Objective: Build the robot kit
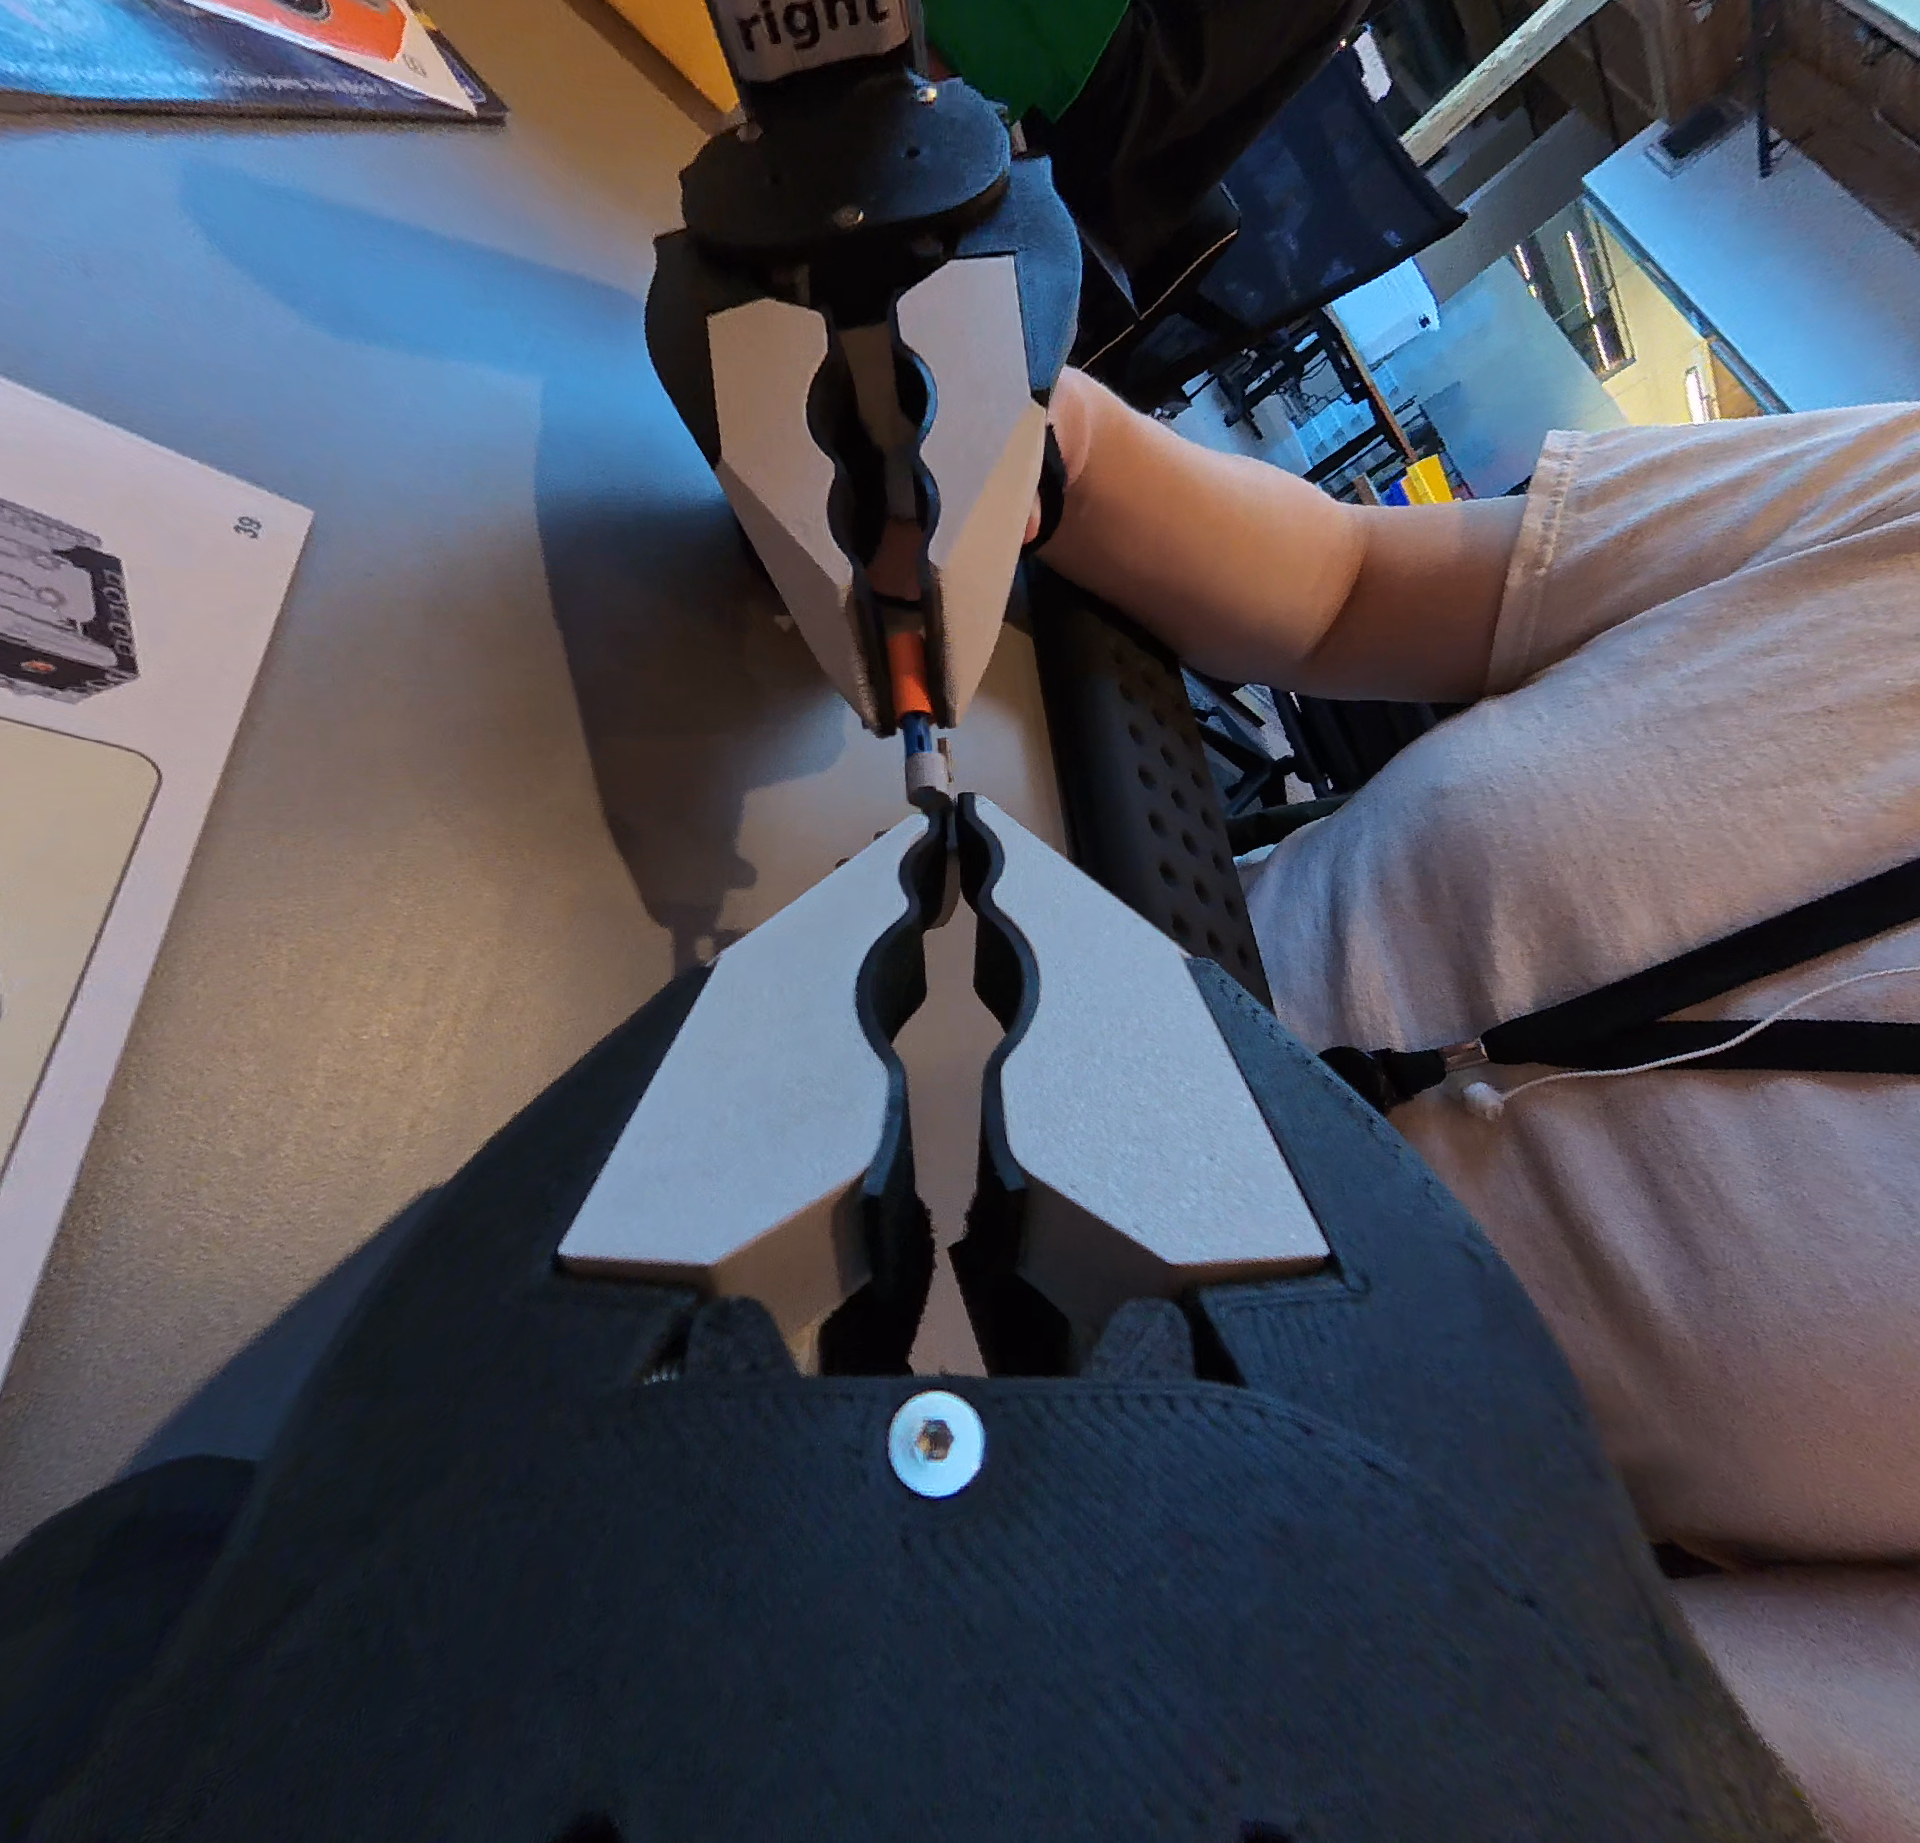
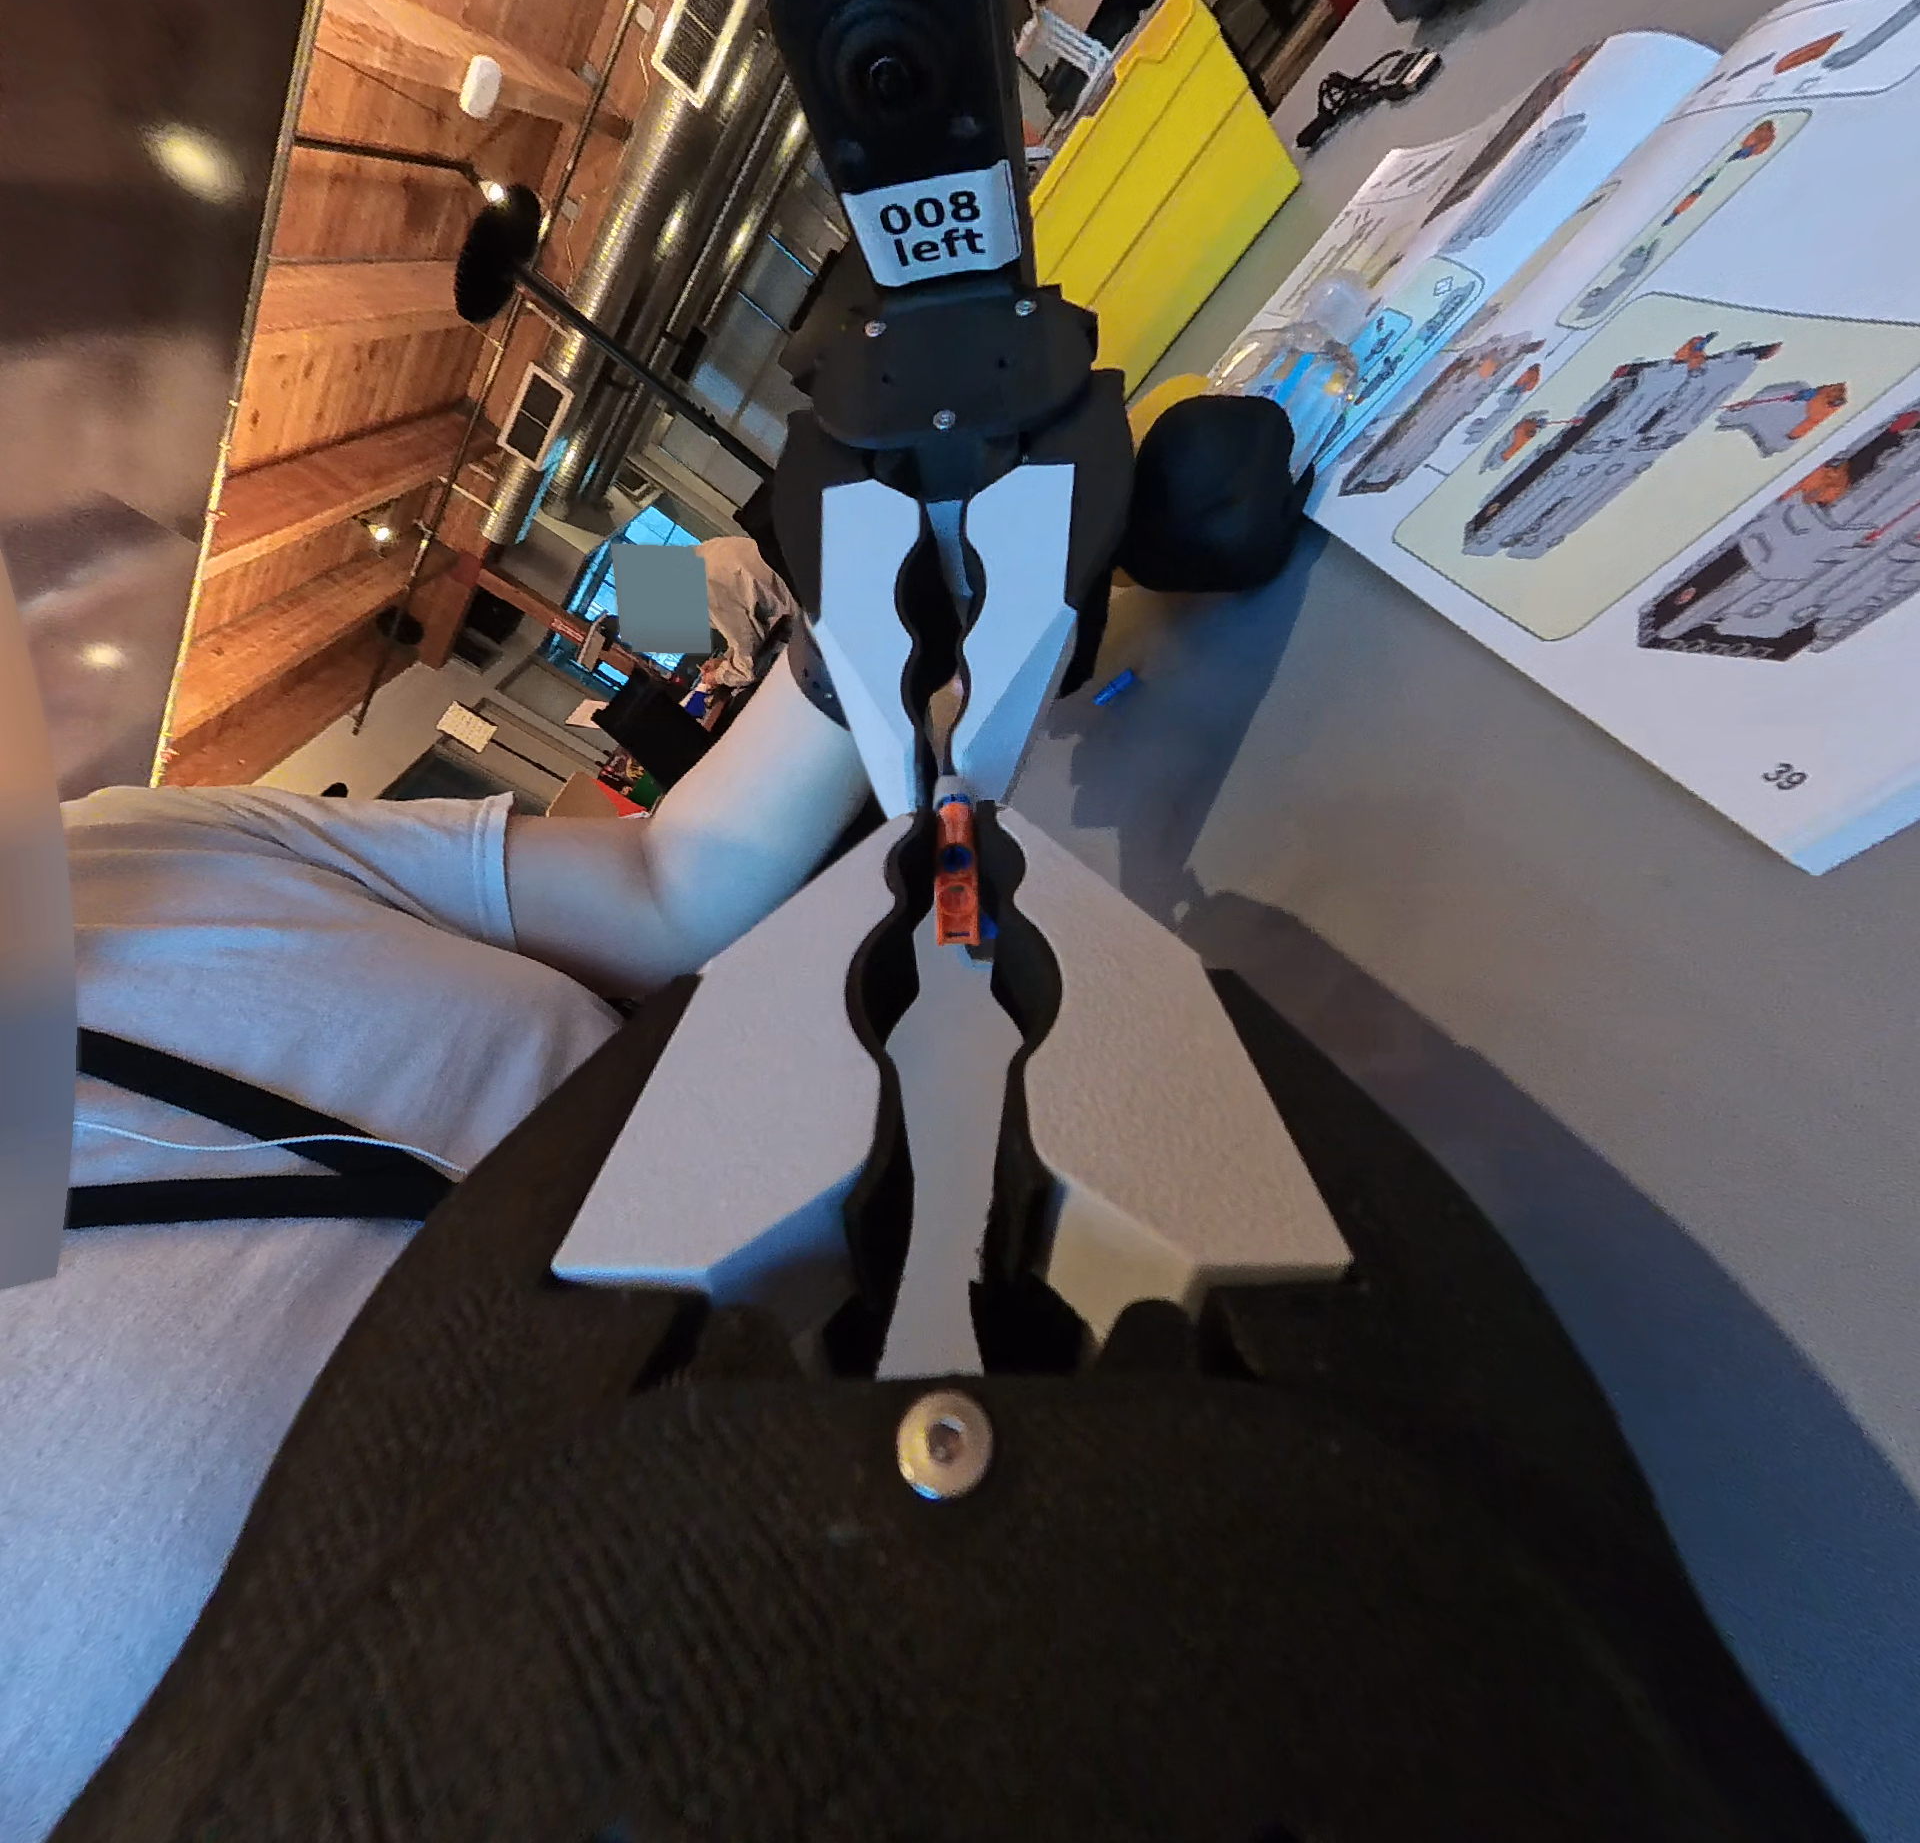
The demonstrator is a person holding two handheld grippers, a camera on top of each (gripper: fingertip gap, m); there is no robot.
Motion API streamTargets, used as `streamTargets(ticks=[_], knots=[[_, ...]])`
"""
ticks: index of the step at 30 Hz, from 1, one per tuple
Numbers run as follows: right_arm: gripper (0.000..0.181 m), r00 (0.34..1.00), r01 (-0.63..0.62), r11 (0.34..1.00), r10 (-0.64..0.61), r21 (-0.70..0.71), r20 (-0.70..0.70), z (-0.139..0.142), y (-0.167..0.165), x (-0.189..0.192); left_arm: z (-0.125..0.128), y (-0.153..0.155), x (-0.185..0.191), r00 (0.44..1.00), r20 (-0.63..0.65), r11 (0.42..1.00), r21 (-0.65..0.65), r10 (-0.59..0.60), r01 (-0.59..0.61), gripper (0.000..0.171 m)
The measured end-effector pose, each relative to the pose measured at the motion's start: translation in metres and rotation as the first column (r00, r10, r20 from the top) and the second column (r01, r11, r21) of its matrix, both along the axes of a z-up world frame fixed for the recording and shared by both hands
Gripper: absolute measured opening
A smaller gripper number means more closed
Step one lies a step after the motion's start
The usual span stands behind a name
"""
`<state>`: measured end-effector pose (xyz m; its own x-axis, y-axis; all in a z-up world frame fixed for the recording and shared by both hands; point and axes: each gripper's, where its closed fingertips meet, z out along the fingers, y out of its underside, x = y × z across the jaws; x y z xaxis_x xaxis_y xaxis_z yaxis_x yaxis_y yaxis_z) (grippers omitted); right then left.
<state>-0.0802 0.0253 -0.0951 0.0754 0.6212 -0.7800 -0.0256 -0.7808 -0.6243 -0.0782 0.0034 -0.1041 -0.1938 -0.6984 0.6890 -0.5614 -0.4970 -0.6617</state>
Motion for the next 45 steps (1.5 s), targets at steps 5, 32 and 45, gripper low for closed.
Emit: streamTargets(ticks=[5, 32, 45], knots=[[0.006, 1.0, -0.019, 1.0, 0.019, 0.008, -0.007, 0.001, -0.004, -0.002, 0.001, -0.002, 0.0, 1.0, 0.014, 1.0, -0.004, -0.011, 0.011, 0.0], [0.006, 0.989, 0.066, 0.995, -0.076, 0.08, 0.125, -0.014, -0.004, -0.007, -0.016, 0.0, -0.004, 0.997, -0.071, 0.996, 0.093, -0.002, 0.008, 0.0], [0.006, 0.994, -0.012, 0.993, -0.001, 0.121, 0.11, -0.01, -0.016, -0.011, -0.012, -0.013, -0.009, 0.996, -0.031, 0.991, 0.092, -0.089, 0.092, 0.0]])
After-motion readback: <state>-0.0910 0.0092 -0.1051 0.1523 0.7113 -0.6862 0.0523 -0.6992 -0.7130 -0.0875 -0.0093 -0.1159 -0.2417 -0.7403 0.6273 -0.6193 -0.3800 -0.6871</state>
